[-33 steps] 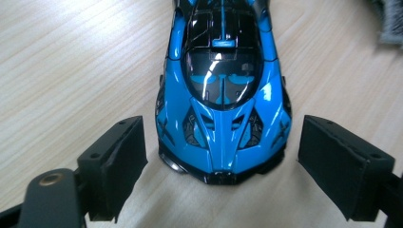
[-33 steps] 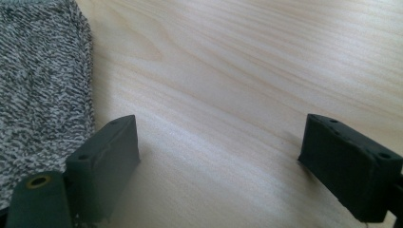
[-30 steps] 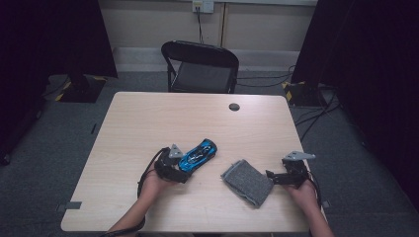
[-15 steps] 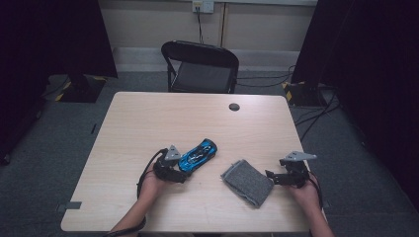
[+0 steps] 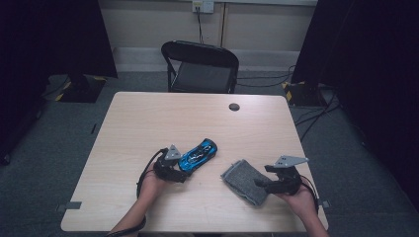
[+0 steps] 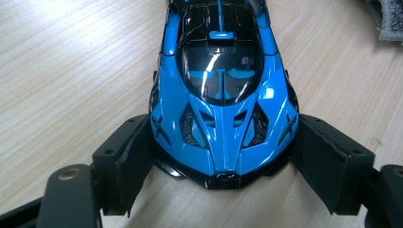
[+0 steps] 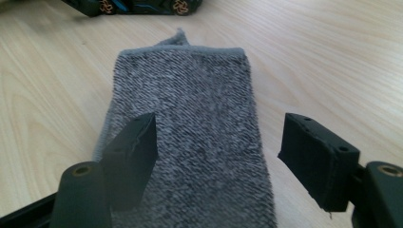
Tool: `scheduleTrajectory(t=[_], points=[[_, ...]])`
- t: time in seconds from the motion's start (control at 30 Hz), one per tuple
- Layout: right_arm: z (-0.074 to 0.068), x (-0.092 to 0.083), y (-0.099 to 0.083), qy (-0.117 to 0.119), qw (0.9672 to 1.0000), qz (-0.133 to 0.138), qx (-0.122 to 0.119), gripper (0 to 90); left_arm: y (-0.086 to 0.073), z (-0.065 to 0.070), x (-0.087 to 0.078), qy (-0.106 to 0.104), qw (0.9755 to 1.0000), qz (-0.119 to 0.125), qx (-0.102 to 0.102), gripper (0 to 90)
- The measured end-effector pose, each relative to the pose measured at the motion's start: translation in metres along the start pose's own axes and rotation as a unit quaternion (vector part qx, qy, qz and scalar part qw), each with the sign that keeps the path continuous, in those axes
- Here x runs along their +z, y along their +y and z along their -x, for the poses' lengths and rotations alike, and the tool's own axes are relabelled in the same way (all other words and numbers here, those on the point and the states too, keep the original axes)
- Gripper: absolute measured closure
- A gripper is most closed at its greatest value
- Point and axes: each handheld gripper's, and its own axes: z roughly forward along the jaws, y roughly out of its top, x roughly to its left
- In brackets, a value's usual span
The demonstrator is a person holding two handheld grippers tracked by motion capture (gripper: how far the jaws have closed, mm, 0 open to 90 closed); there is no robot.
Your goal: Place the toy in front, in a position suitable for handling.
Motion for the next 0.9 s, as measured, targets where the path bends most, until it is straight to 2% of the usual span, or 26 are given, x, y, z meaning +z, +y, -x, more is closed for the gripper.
scheduleTrajectory(t=[0.1, 0.17, 0.27, 0.43, 0.53, 0.7, 0.83, 0.9], points=[[-0.007, 0.000, 0.004, 0.011, 0.9999, -0.002, -0.003, 28.3, 0.000, 0.000, 0.000, 0.000, 1.0000, 0.000, 0.000, 23.0], [-0.015, 0.000, 0.004, 0.020, 0.9997, -0.006, -0.015, 29.1, 0.000, 0.000, 0.000, 0.000, 1.0000, 0.000, 0.001, 23.0], [-0.018, 0.002, 0.003, 0.027, 0.9994, -0.009, -0.022, 31.8, 0.000, 0.000, 0.000, 0.000, 1.0000, 0.000, 0.001, 23.0], [-0.025, 0.012, -0.001, 0.038, 0.9983, -0.035, -0.026, 32.5, 0.000, 0.000, 0.000, 0.000, 1.0000, 0.000, 0.001, 23.0], [-0.028, 0.020, -0.006, 0.035, 0.9969, -0.060, -0.037, 32.2, 0.000, 0.000, 0.000, 0.000, 1.0000, 0.000, 0.000, 23.0], [-0.029, 0.025, -0.009, 0.032, 0.9960, -0.069, -0.047, 33.3, 0.000, 0.000, 0.000, 0.000, 1.0000, 0.000, 0.000, 23.0], [-0.030, 0.028, -0.009, 0.025, 0.9965, -0.069, -0.040, 37.1, 0.000, 0.000, 0.000, 0.000, 1.0000, 0.000, 0.001, 23.0], [-0.029, 0.028, -0.010, 0.020, 0.9974, -0.063, -0.027, 38.1, 0.000, 0.000, 0.000, 0.000, 1.0000, 0.000, 0.001, 23.0]])
